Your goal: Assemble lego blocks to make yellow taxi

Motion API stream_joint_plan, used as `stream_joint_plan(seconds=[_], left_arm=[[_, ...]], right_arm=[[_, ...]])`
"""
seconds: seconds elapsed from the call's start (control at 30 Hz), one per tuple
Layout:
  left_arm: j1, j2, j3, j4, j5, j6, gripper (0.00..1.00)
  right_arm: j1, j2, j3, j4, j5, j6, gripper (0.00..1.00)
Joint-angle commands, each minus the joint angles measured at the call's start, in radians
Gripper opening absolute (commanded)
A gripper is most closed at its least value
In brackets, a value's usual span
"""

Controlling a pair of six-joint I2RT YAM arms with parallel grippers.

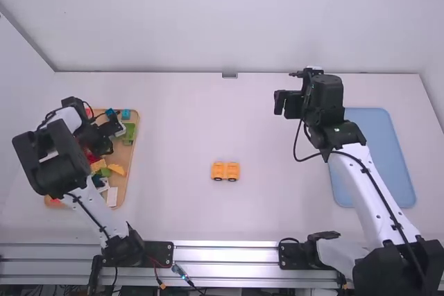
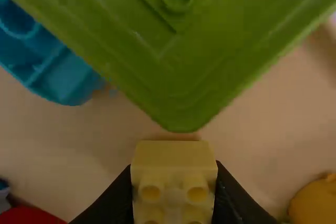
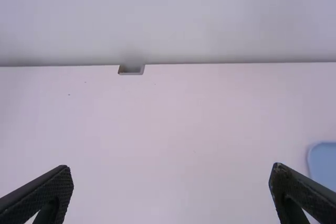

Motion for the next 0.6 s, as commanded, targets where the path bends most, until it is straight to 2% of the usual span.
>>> stream_joint_plan(seconds=[0.0, 0.1, 0.3, 0.4, 0.57], left_arm=[[-0.053, -0.001, 0.059, -0.041, 0.005, -0.132, 0.27], [-0.1, -0.008, 0.088, -0.072, 0.005, -0.187, 0.2], [-0.224, -0.04, 0.074, -0.098, 0.01, -0.21, 0.13], [-0.324, -0.087, 0.017, -0.082, 0.001, -0.21, 0.07], [-0.46, -0.217, -0.113, -0.048, 0.004, -0.175, 0.06]], right_arm=[[0.003, 0.005, 0.037, 0.001, -0.002, 0.004, 0.99], [0.003, 0.005, 0.037, -0.002, -0.002, -0.003, 0.99], [0.003, 0.005, 0.037, -0.002, -0.002, -0.003, 0.99], [0.003, 0.005, 0.037, -0.006, -0.002, -0.003, 0.99], [0.003, 0.005, 0.037, -0.009, -0.003, -0.003, 0.99]])
